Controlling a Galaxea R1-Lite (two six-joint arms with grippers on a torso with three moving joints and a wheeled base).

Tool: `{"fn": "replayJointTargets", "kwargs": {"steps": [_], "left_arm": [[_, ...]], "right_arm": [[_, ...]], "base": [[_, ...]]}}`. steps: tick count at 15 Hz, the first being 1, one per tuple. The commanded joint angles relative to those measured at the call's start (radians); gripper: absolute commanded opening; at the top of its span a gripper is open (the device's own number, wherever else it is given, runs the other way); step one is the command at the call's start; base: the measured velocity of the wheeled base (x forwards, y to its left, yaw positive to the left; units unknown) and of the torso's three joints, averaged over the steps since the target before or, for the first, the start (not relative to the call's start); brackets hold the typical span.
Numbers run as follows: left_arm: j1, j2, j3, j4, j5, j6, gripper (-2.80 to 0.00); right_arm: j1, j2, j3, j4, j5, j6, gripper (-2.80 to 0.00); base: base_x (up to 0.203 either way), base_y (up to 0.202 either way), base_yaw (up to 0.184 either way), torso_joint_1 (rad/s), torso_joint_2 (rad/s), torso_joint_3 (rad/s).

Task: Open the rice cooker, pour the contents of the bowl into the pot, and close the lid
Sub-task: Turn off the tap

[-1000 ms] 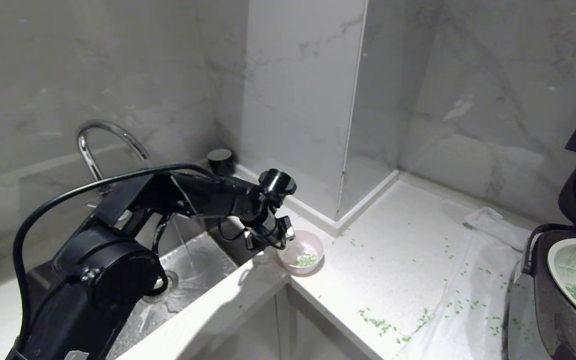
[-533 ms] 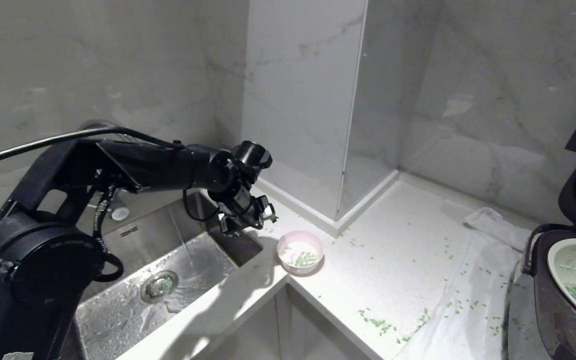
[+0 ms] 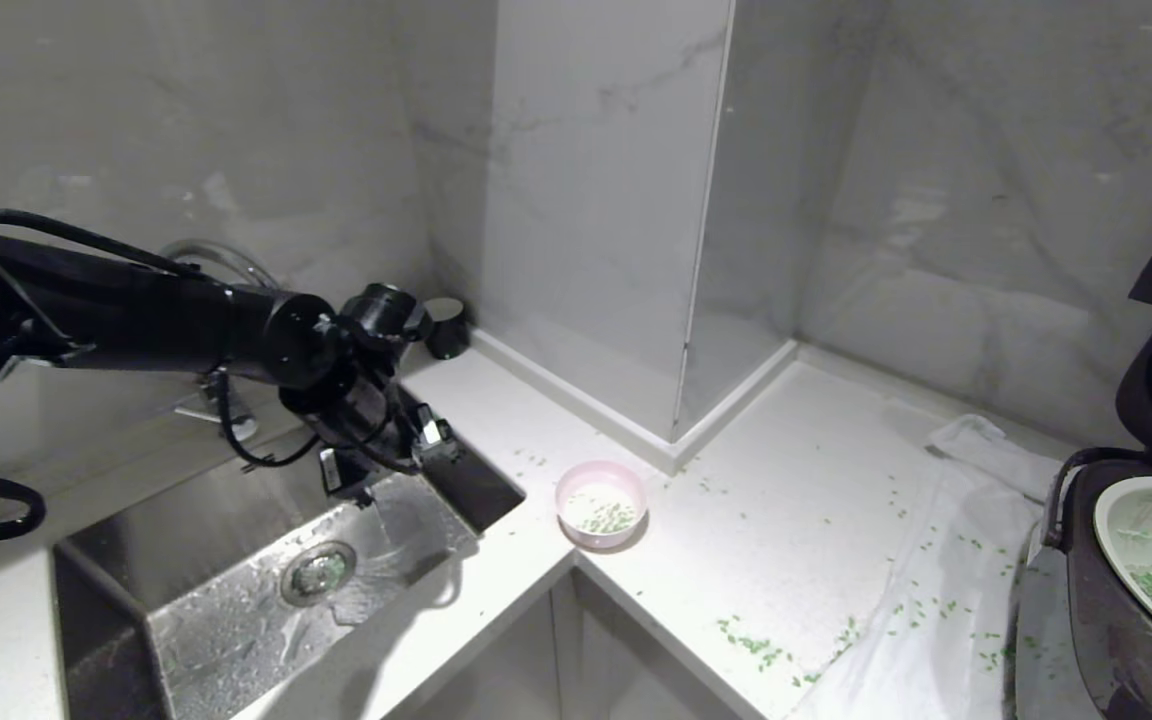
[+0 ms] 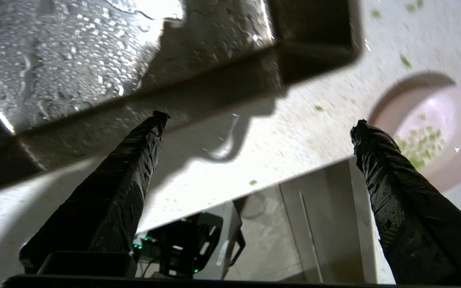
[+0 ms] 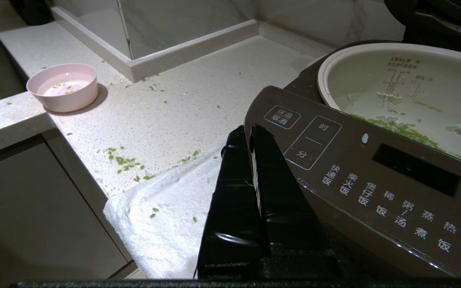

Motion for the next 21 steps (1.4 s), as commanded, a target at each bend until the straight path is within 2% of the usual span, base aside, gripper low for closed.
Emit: {"fn": "replayJointTargets", "kwargs": {"steps": [1, 4, 8, 12, 13, 19, 21], "left_arm": [[0.105, -0.083, 0.118, -0.059, 0.000, 0.014, 0.00], [0.227, -0.075, 0.150, -0.090, -0.001, 0.042, 0.00], [0.377, -0.010, 0.144, -0.212, 0.008, 0.136, 0.00], [0.513, 0.111, 0.073, -0.292, 0.012, 0.164, 0.00], [0.548, 0.135, 0.045, -0.297, 0.012, 0.166, -2.80], [0.674, 0.273, -0.159, -0.298, 0.004, 0.187, -2.80], [0.674, 0.273, -0.171, -0.298, -0.017, 0.187, -2.80]], "right_arm": [[0.000, -0.001, 0.000, 0.000, 0.000, -0.001, -2.80], [0.000, -0.001, 0.000, 0.000, 0.000, -0.001, -2.80], [0.000, -0.001, 0.000, 0.000, 0.000, -0.001, -2.80], [0.000, -0.001, 0.000, 0.000, 0.000, -0.001, -2.80], [0.000, -0.001, 0.000, 0.000, 0.000, -0.001, -2.80], [0.000, -0.001, 0.001, 0.000, 0.000, -0.001, -2.80], [0.000, -0.001, 0.000, 0.000, 0.000, -0.001, -2.80]], "base": [[0.000, 0.000, 0.000, 0.000, 0.00, 0.000], [0.000, 0.000, 0.000, 0.000, 0.00, 0.000], [0.000, 0.000, 0.000, 0.000, 0.00, 0.000], [0.000, 0.000, 0.000, 0.000, 0.00, 0.000], [0.000, 0.000, 0.000, 0.000, 0.00, 0.000], [0.000, 0.000, 0.000, 0.000, 0.00, 0.000], [0.000, 0.000, 0.000, 0.000, 0.00, 0.000]]}}
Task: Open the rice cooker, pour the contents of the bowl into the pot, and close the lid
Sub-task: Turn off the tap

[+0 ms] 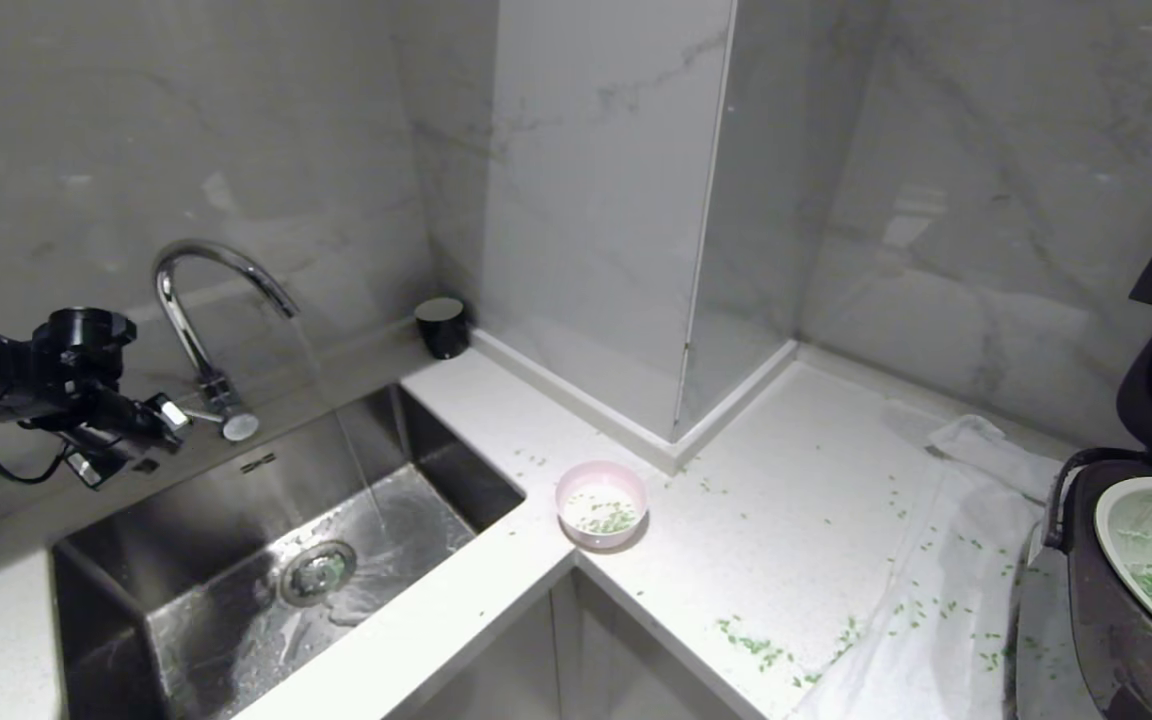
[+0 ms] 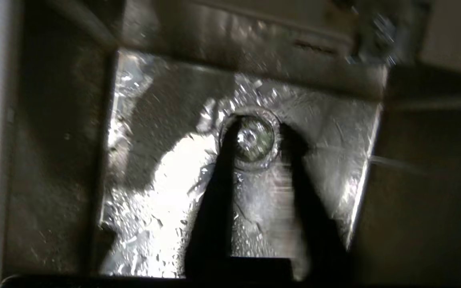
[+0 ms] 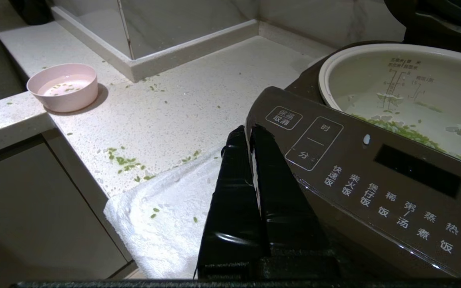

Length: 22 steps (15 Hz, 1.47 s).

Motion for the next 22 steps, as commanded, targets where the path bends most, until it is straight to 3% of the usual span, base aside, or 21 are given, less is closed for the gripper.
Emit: {"fn": "replayJointTargets", "kwargs": {"steps": [1, 9, 15, 22], "left_arm": [[0.001, 0.030, -0.028, 0.000, -0.020, -0.005, -2.80], [-0.034, 0.098, -0.150, -0.001, -0.061, -0.004, -2.80], [-0.017, 0.163, -0.233, -0.004, 0.034, -0.011, -2.80], [-0.016, 0.157, -0.261, -0.032, 0.049, -0.054, -2.80]], "right_arm": [[0.000, -0.001, 0.000, 0.000, 0.000, -0.001, -2.80], [0.000, 0.000, 0.000, 0.000, 0.000, -0.001, -2.80], [0.000, -0.001, 0.001, 0.002, 0.000, -0.001, -2.80], [0.000, -0.001, 0.000, 0.000, 0.000, -0.001, -2.80]], "base": [[0.000, 0.000, 0.000, 0.000, 0.00, 0.000], [0.000, 0.000, 0.000, 0.000, 0.00, 0.000], [0.000, 0.000, 0.000, 0.000, 0.00, 0.000], [0.000, 0.000, 0.000, 0.000, 0.00, 0.000]]}}
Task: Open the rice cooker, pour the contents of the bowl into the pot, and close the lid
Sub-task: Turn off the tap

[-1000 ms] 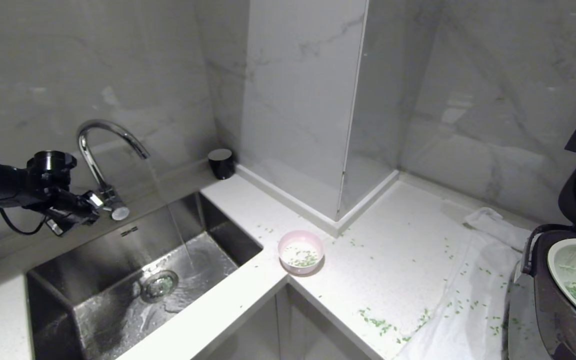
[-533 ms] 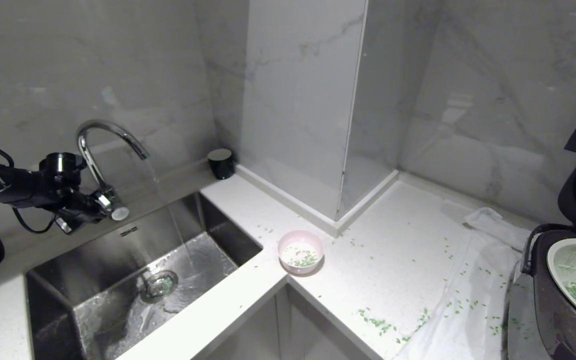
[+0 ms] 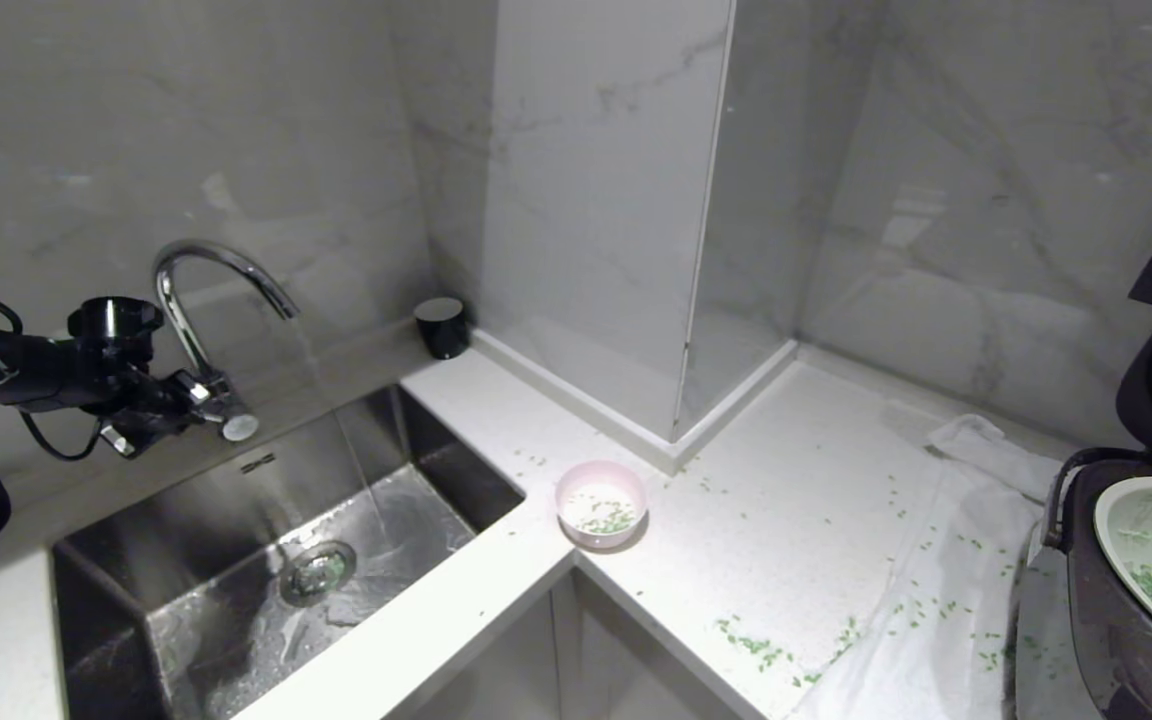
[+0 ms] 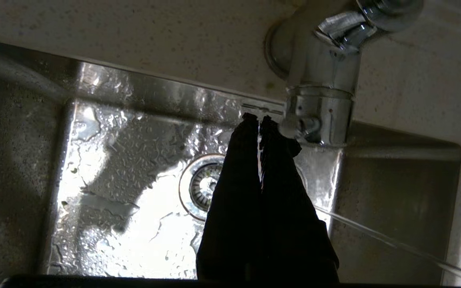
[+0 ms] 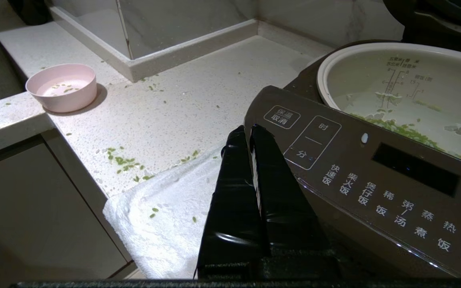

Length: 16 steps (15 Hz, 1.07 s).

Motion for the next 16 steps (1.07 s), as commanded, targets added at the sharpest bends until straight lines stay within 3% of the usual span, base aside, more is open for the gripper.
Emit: {"fn": "replayJointTargets", "kwargs": {"steps": [1, 5, 16], "left_arm": [[0.001, -0.002, -0.003, -0.001, 0.002, -0.003, -2.80], [0.001, 0.006, -0.015, -0.010, 0.052, -0.005, -2.80], [0.001, -0.010, 0.005, -0.041, 0.076, -0.033, -2.80]], "right_arm": [[0.000, -0.001, 0.000, 0.000, 0.001, -0.001, -2.80], [0.000, -0.001, 0.001, 0.000, 0.001, -0.001, -2.80], [0.000, -0.001, 0.000, 0.000, 0.001, -0.001, -2.80]], "base": [[0.000, 0.000, 0.000, 0.000, 0.00, 0.000], [0.000, 0.000, 0.000, 0.000, 0.00, 0.000], [0.000, 0.000, 0.000, 0.000, 0.00, 0.000]]}}
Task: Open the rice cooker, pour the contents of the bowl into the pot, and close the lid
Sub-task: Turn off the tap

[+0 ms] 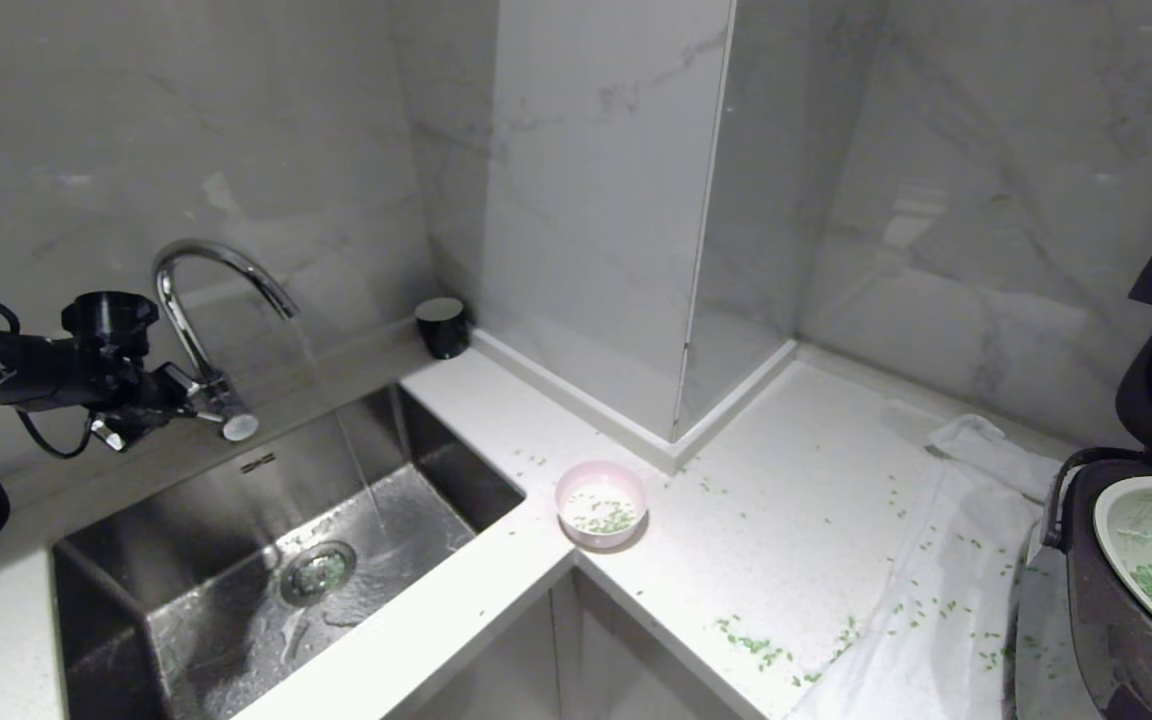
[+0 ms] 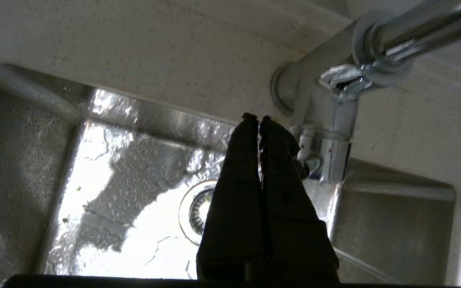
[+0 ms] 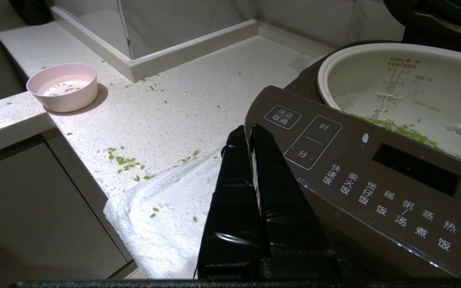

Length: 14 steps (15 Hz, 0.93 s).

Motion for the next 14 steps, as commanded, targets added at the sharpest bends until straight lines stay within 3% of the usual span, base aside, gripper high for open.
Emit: {"fn": "replayJointTargets", "kwargs": {"steps": [1, 3, 6, 14], "left_arm": [[0.000, -0.025, 0.036, 0.010, -0.003, -0.004, -2.80], [-0.007, -0.061, 0.094, 0.030, -0.022, 0.001, -2.80], [-0.031, -0.097, 0.121, 0.045, -0.104, 0.003, -2.80], [-0.020, -0.011, 0.014, 0.043, -0.100, -0.007, -2.80]], "right_arm": [[0.000, -0.001, 0.000, 0.000, 0.000, -0.001, -2.80], [0.000, -0.001, 0.000, 0.000, 0.000, -0.001, -2.80], [0.000, -0.001, 0.001, 0.000, 0.000, -0.001, -2.80], [0.000, -0.001, 0.000, 0.000, 0.000, -0.001, -2.80]], "base": [[0.000, 0.000, 0.000, 0.000, 0.00, 0.000], [0.000, 0.000, 0.000, 0.000, 0.00, 0.000], [0.000, 0.000, 0.000, 0.000, 0.00, 0.000], [0.000, 0.000, 0.000, 0.000, 0.00, 0.000]]}}
